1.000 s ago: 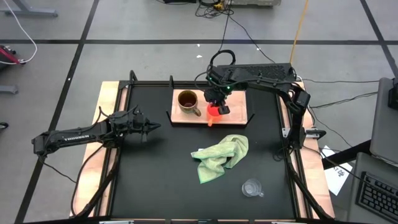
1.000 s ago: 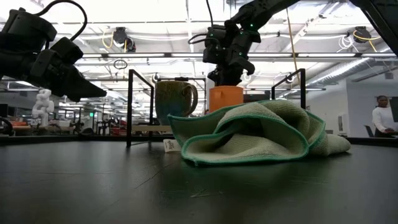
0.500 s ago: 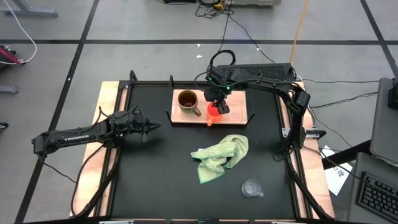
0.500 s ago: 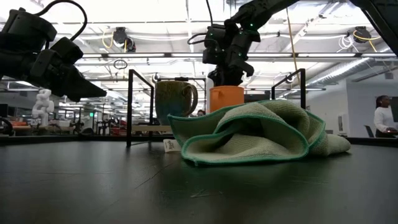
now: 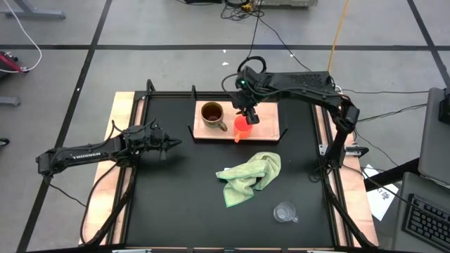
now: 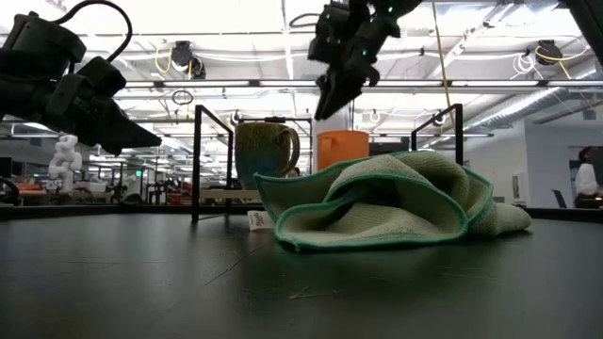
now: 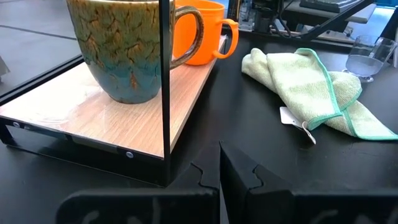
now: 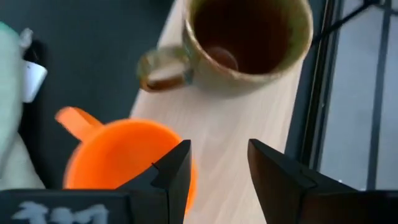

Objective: Stack small to large cups/mugs on shelf
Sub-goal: Adjust the green mug

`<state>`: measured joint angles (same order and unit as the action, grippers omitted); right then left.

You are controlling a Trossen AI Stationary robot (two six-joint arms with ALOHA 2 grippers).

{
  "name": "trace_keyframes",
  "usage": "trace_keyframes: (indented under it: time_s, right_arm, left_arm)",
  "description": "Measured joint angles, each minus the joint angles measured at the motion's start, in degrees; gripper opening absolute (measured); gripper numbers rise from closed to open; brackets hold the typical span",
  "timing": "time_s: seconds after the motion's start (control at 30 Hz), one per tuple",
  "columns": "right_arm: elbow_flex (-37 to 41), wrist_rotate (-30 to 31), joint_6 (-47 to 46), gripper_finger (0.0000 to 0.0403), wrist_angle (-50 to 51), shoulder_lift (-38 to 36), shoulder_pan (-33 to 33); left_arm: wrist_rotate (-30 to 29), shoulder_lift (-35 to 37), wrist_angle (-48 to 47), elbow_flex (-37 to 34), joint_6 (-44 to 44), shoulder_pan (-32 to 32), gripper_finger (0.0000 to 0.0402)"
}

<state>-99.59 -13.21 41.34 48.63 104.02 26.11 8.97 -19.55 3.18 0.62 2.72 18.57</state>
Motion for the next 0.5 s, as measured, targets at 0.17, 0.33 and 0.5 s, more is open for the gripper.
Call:
trace_keyframes:
  time_s: [0.17,0.33,0.5]
  right_arm:
    - [0.0,-0.5,-4.7,0.0150,-2.3,-3.9,-1.7]
    - [0.0,-1.4,-11.8,0.0138,-5.8,-6.2,-5.0]
    - [0.1,-6.1,-15.6,0.0111,-7.7,-6.2,-8.8]
  left_arm:
    - [0.0,0.0,0.0,0.0,0.5,0.0,0.0003]
    - [0.0,0.0,0.1,0.0,0.6,0.0,0.0003]
    - [0.0,0.0,0.1,0.0,0.6,0.0,0.0003]
